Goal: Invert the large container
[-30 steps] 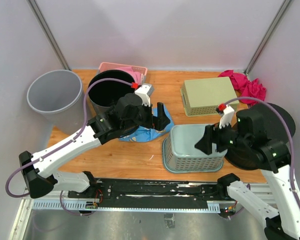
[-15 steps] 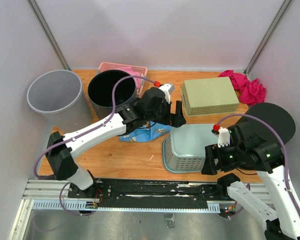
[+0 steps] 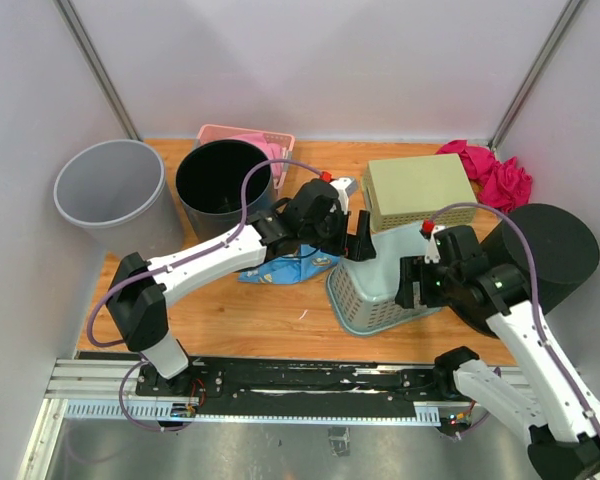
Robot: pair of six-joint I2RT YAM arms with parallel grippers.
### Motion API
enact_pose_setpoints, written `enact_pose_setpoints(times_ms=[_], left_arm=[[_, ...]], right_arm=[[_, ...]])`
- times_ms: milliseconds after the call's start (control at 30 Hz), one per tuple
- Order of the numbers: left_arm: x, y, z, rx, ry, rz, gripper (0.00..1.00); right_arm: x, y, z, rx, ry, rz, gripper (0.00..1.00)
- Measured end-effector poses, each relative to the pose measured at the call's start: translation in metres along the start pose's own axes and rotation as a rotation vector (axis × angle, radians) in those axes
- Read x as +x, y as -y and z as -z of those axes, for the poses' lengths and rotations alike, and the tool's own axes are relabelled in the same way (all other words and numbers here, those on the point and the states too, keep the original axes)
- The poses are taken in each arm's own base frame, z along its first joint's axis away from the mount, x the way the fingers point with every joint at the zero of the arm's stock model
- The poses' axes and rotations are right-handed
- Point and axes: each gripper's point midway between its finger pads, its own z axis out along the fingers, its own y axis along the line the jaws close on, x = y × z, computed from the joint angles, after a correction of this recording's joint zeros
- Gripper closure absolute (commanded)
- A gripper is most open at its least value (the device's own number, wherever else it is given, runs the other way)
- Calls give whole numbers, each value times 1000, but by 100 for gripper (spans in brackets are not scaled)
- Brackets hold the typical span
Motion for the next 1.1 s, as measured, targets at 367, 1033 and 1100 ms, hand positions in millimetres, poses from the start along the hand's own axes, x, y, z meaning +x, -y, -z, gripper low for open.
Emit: enact_pose_setpoints(times_ms=[367, 1033, 1100], left_arm=[[-15, -16, -1, -45, 53, 14, 1], [-2, 59, -83, 285, -104, 68, 1], [-6, 77, -89, 333, -106, 41, 1]], right_arm=[[-82, 28, -42, 173, 103, 14, 19], [-150, 33, 119, 276, 633, -23, 15], [-143, 39, 120, 307, 617, -25, 14]])
